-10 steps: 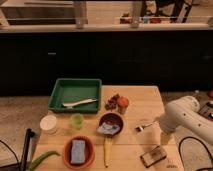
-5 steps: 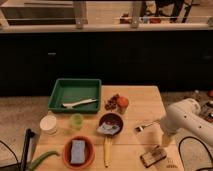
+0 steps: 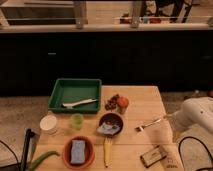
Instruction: Place fork in plastic cup
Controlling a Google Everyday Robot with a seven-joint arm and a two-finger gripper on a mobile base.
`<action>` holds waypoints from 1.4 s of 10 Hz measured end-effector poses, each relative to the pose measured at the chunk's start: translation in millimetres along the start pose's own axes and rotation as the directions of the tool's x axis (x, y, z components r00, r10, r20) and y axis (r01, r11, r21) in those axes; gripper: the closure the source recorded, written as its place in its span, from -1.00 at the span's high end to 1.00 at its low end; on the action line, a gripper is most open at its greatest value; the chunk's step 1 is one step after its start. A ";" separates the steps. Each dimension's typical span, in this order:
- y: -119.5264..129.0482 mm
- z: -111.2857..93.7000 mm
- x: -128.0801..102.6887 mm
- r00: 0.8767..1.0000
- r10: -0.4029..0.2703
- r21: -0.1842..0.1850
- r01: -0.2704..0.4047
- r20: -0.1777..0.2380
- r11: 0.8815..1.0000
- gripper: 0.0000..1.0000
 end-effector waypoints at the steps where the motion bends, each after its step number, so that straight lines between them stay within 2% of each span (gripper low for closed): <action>1: -9.8 0.2 1.5 0.998 -0.061 0.004 0.061 0.010 0.998 0.60; 3: -21.6 3.2 -6.7 0.988 -0.149 -0.001 0.149 0.024 0.989 0.60; 4: -28.9 7.4 -20.9 0.976 -0.215 -0.007 0.215 0.038 0.976 0.60; 7: -28.7 16.6 -45.5 0.957 -0.282 -0.021 0.284 0.059 0.959 0.60; 8: -31.6 21.5 -57.6 0.956 -0.287 -0.022 0.289 0.064 0.957 0.60; 9: -35.5 26.3 -66.3 0.958 -0.282 -0.025 0.284 0.061 0.959 0.60; 12: -44.1 42.5 -70.7 0.976 -0.216 -0.049 0.218 0.035 0.975 0.60; 14: -51.0 51.2 -72.8 0.981 -0.186 -0.078 0.189 0.047 0.979 0.60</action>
